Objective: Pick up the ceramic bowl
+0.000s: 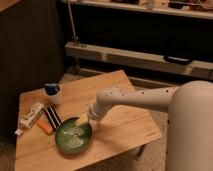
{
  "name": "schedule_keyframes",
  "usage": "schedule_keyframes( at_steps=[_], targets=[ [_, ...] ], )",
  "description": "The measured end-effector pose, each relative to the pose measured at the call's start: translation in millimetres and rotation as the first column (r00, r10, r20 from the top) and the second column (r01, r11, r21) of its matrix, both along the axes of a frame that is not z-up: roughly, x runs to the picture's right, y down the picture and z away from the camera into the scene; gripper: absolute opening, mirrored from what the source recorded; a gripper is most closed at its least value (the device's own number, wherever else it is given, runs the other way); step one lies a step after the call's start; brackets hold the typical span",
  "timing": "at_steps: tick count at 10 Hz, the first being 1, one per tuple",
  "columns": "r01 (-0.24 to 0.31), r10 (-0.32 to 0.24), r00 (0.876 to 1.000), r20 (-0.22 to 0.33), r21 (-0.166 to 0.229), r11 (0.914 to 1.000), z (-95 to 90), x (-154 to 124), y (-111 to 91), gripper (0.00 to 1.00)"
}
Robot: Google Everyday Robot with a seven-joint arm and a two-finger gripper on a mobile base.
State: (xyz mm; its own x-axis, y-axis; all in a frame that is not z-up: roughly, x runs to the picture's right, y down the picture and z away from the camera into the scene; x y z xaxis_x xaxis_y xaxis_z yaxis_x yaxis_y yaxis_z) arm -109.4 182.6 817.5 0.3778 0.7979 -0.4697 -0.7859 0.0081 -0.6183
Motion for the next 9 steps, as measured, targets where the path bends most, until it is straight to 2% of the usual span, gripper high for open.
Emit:
schedule_keyframes(
  at_steps=[1, 3, 4, 5, 7, 9],
  targets=[
    [0.006, -0.006, 1.0, 0.004, 0.0, 1.0, 2.5, -5, -4, 0.71],
    [0.043, -0.043, 0.999, 0.006, -0.008, 0.9991, 6.1, -22, -8, 0.5],
    [0.066, -0.066, 0.998, -0.011, -0.008, 0.9978, 6.6, -27, -9, 0.41],
    [0.096, -0.096, 0.995, -0.032, -0.012, 0.9953, 7.8, -32, -9, 0.28],
    [0.128, -0.129, 0.99, -0.057, -0.022, 0.9915, 9.0, -36, -7, 0.09],
    [0.141, -0.143, 0.987, -0.073, -0.031, 0.9895, 11.1, -34, -3, 0.0]
  ],
)
